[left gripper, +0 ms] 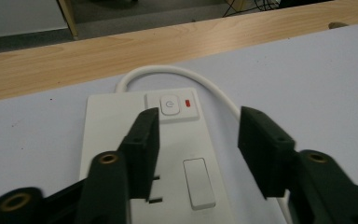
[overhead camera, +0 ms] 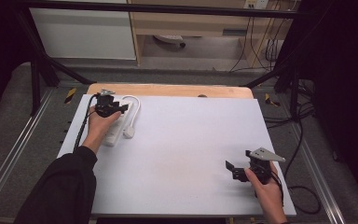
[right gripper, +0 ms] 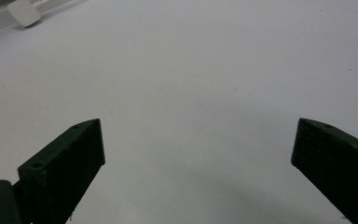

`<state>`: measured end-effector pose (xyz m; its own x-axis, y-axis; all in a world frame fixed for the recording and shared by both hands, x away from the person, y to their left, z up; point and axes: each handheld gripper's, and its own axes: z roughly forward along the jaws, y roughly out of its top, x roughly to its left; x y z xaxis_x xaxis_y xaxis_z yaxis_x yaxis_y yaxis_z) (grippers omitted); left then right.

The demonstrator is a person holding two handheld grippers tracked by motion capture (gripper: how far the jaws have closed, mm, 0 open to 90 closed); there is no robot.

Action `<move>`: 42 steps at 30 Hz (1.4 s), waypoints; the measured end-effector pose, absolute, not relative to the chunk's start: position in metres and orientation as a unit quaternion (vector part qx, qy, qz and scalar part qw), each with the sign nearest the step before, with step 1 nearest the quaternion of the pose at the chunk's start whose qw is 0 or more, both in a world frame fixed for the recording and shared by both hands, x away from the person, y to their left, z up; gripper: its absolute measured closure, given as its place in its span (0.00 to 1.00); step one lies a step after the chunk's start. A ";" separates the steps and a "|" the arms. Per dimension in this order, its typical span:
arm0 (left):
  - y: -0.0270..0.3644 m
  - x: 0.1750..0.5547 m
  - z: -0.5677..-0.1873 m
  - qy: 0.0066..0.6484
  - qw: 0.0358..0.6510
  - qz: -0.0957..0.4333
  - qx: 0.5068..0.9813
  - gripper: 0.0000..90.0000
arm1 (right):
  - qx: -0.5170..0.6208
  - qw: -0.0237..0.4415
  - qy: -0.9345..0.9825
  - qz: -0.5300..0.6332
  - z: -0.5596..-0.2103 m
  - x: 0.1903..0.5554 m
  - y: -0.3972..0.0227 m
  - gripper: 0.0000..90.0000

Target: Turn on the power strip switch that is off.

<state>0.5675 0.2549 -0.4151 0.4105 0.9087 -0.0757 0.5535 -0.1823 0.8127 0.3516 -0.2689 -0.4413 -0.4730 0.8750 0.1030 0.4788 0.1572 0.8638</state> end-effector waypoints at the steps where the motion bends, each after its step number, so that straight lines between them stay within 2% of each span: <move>1: 0.254 0.567 -0.415 0.496 0.406 0.220 0.735 0.46 | 0.465 0.219 0.729 0.453 -0.441 0.352 -0.269 0.03; 5: 0.252 0.567 -0.414 0.496 0.415 0.216 0.732 0.28 | 0.465 0.218 0.728 0.454 -0.441 0.352 -0.269 0.03; 7: 0.251 0.566 -0.413 0.493 0.422 0.211 0.731 0.23 | 0.464 0.219 0.729 0.454 -0.441 0.352 -0.269 0.03; 14: 0.245 0.562 -0.411 0.481 0.434 0.196 0.736 0.13 | 0.461 0.218 0.728 0.457 -0.441 0.352 -0.269 0.03; 42: 0.263 0.520 -0.381 0.471 0.453 0.213 0.726 0.11 | 0.459 0.216 0.728 0.461 -0.439 0.353 -0.265 0.03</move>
<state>0.5199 0.2630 -0.3810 0.4650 0.8776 -0.1169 0.4912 -0.1459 0.8587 0.3527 -0.2647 -0.4391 -0.4854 0.8676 0.1082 0.4693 0.1542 0.8695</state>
